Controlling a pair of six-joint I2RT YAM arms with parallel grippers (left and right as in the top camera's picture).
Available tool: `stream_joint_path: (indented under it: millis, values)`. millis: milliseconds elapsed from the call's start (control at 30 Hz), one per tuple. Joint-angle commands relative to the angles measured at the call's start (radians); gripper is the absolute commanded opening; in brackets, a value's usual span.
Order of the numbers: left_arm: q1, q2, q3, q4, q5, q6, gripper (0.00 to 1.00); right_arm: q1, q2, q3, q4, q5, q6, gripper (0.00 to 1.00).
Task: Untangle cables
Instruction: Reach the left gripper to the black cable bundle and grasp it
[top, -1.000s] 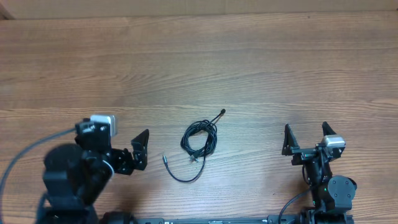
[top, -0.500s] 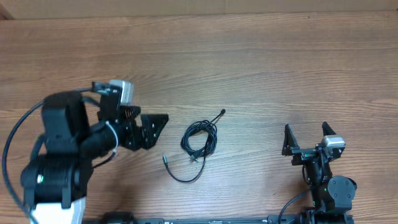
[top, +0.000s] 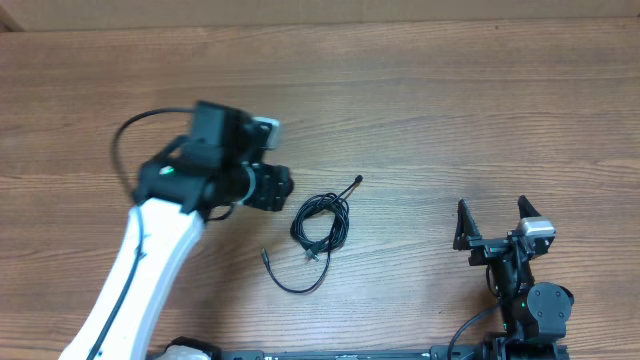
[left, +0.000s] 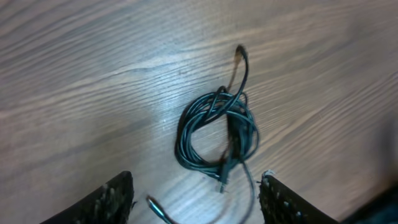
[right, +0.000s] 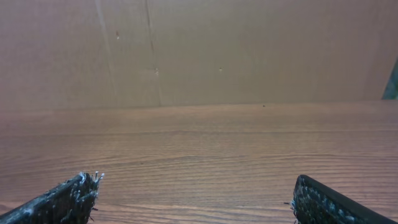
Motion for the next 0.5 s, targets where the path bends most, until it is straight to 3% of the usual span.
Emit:
stream_joint_path:
  millis: [0,233,333,467]
  values:
    - [-0.087,0.084,0.006,0.037,-0.122,0.054,0.62,0.0,-0.01,-0.011,0.006,0.003,-0.004,1.0]
    - [-0.158,0.258,0.006,0.081,-0.25,0.085,0.61,0.0,-0.01,-0.011,0.006,0.003,-0.004,1.0]
    - [-0.158,0.319,0.006,0.082,-0.202,0.089,0.6,0.0,-0.01,-0.011,0.006,0.003,-0.004,1.0]
    - [-0.161,0.392,0.006,0.082,-0.007,0.182,0.62,0.0,-0.01,-0.011,0.006,0.003,-0.004,1.0]
